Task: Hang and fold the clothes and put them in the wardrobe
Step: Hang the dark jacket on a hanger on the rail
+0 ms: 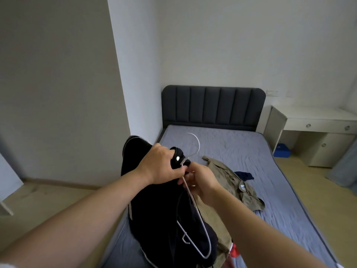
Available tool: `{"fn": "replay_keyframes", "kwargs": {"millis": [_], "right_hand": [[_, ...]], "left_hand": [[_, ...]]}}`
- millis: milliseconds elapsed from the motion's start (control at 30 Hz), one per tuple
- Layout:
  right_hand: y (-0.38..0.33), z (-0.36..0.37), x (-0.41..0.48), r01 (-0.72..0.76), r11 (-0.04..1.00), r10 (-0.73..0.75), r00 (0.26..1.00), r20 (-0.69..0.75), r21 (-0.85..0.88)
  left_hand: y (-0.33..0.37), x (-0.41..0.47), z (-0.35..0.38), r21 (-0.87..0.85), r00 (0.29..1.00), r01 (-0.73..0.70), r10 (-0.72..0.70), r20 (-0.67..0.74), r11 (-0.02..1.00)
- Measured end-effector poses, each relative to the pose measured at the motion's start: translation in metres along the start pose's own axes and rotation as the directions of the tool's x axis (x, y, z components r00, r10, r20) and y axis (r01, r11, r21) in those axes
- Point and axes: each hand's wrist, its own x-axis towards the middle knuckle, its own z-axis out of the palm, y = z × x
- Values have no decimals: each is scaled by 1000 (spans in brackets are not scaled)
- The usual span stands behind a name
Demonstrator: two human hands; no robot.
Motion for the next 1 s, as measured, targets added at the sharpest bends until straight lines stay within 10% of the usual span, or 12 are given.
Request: {"fn": "replay_keyframes", "kwargs": {"millis": [333, 667, 800, 1000], "right_hand": [[67, -2, 23, -2, 782, 98, 988, 121, -623], [-26, -7, 33, 131, 978, -172, 947, -272, -162], [-87, 9, 15, 359, 877, -408, 908, -99, -321], [-112, 18, 1, 386, 878, -339, 919, 202, -282]], "left_hand": [[5, 4, -39, -88, 986, -59, 44, -160, 994], [-45, -11, -52, 49, 950, 309, -311, 36, 950], [-27, -7, -52, 22, 931, 361, -362, 44, 932], [3, 5, -35, -284, 913, 409, -392, 117, 867]]}}
